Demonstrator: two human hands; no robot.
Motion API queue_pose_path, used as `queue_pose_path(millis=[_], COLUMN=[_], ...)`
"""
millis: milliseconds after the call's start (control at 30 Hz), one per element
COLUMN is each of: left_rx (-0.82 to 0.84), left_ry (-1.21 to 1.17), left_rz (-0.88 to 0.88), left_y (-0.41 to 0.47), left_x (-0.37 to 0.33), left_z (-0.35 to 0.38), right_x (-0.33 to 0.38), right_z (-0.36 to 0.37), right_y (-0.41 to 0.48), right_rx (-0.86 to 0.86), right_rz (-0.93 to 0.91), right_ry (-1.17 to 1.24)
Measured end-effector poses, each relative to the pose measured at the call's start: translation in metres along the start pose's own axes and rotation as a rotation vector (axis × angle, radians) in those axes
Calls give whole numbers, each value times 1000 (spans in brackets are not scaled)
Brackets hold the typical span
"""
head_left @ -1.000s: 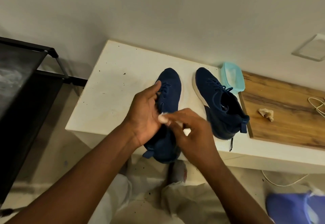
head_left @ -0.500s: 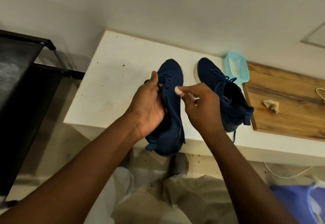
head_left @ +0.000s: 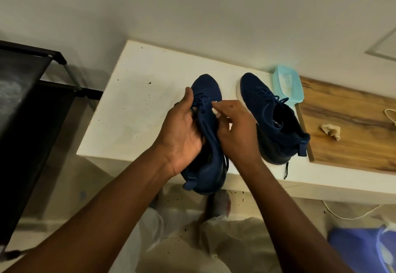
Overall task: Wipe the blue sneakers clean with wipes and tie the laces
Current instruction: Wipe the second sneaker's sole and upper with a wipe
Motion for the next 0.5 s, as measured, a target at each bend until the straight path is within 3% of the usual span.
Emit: queue_pose_path(millis=[167,333,500], left_rx=[-79,-140,-198], left_ry=[-4,12,23], left_rz=[8,-21,7], left_y=[-3,-1,0], left_x=[-11,0,-8], left_z=[-12,-14,-26], right_x=[37,-8,20], right_z=[-7,-10,-6], right_y=[-31,7,-30], right_rx=[171,74,427], right_rz=[-239,88,-6], right_ry=[89,123,254])
Point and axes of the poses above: each hand's wrist, its own y-axis towards the middle knuckle, its own z-axis out of the palm, x = y × z, the point moved 9 cm from there along y, towards the middle knuckle, and after that the axes turned 9 degrees about z, right-handed, at the moved point
